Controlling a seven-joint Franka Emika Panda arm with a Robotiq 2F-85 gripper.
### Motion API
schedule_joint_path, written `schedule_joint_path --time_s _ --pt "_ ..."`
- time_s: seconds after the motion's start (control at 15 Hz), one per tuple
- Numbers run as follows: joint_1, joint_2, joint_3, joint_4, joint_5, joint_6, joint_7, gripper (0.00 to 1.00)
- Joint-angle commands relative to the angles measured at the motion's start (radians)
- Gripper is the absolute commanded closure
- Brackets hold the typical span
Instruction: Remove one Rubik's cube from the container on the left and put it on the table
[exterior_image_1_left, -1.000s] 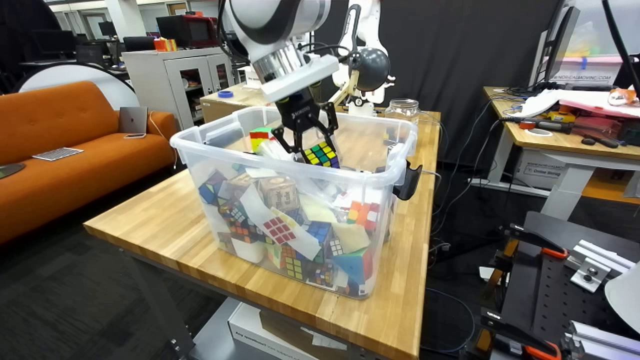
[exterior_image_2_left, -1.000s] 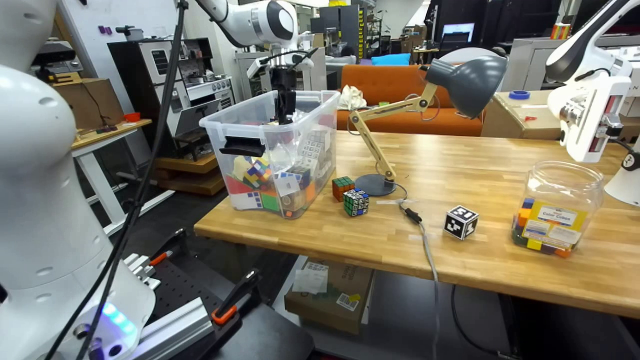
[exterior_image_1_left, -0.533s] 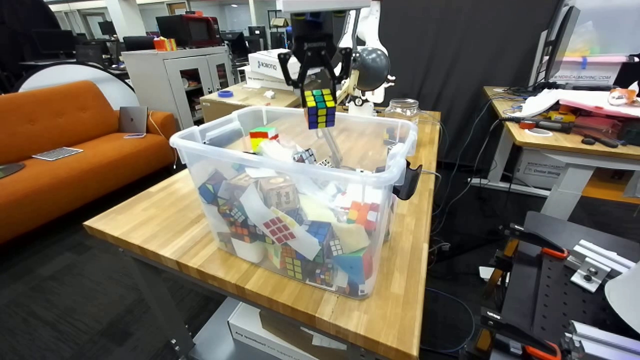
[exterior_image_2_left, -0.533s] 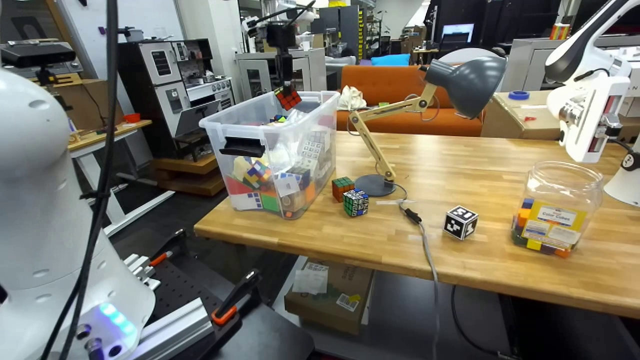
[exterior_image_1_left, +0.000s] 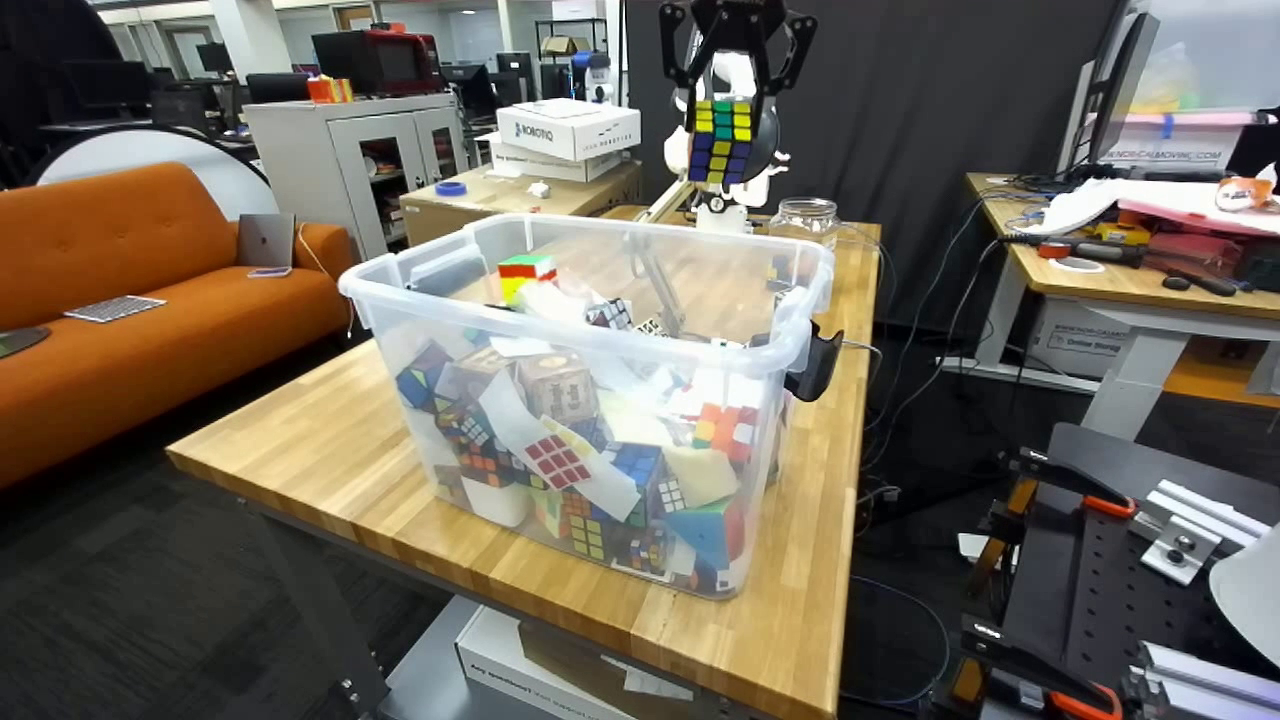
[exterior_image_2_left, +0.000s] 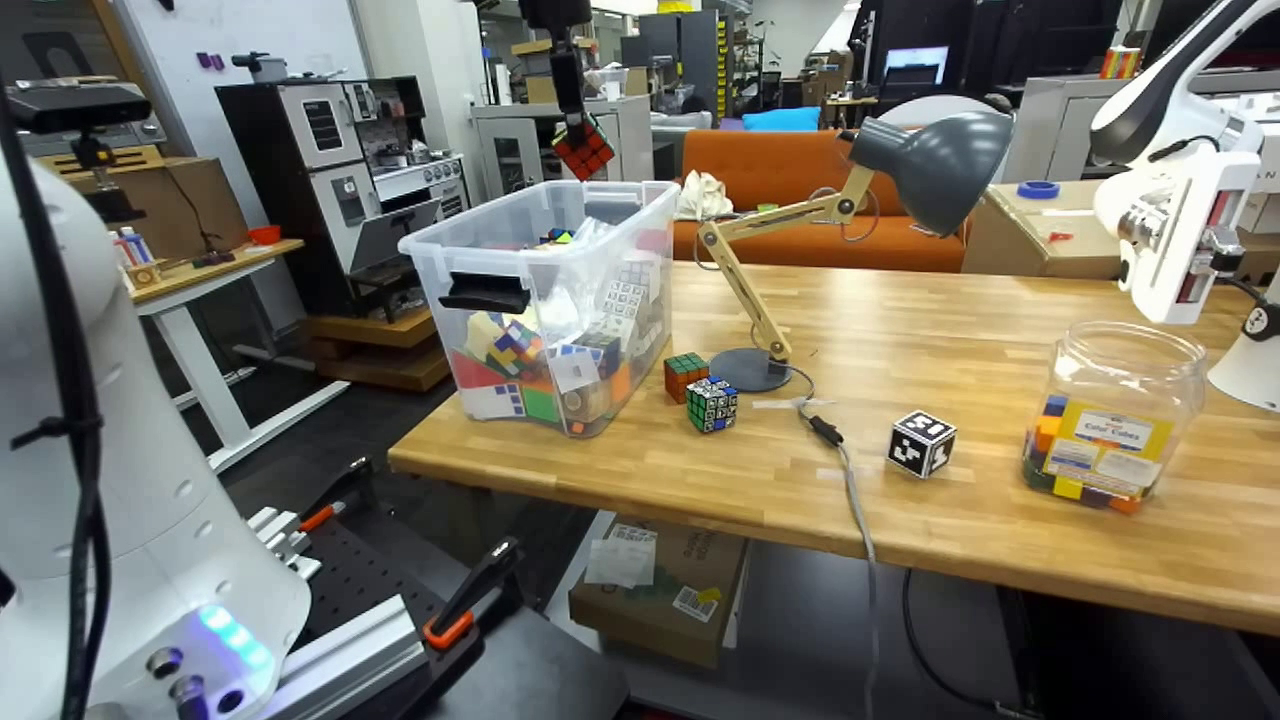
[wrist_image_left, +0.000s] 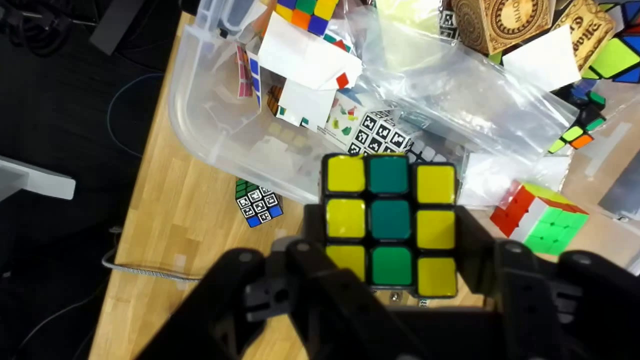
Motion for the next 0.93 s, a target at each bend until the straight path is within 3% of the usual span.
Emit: schedule_joint_path --time_s 0.0,0.33,0.4,0.87 --pt "-0.031 -0.004 0.031 -0.008 0.006 0.007 0.000 0.38" --pt "-0.030 0.001 0.034 -0.011 0.006 0.017 0.005 0.38" --pt "-0.030 0.001 0.034 -0.011 0.006 0.018 0.005 0.63" --pt "-0.156 0.071 -0.066 0.003 0.086 0.049 0.094 0.63"
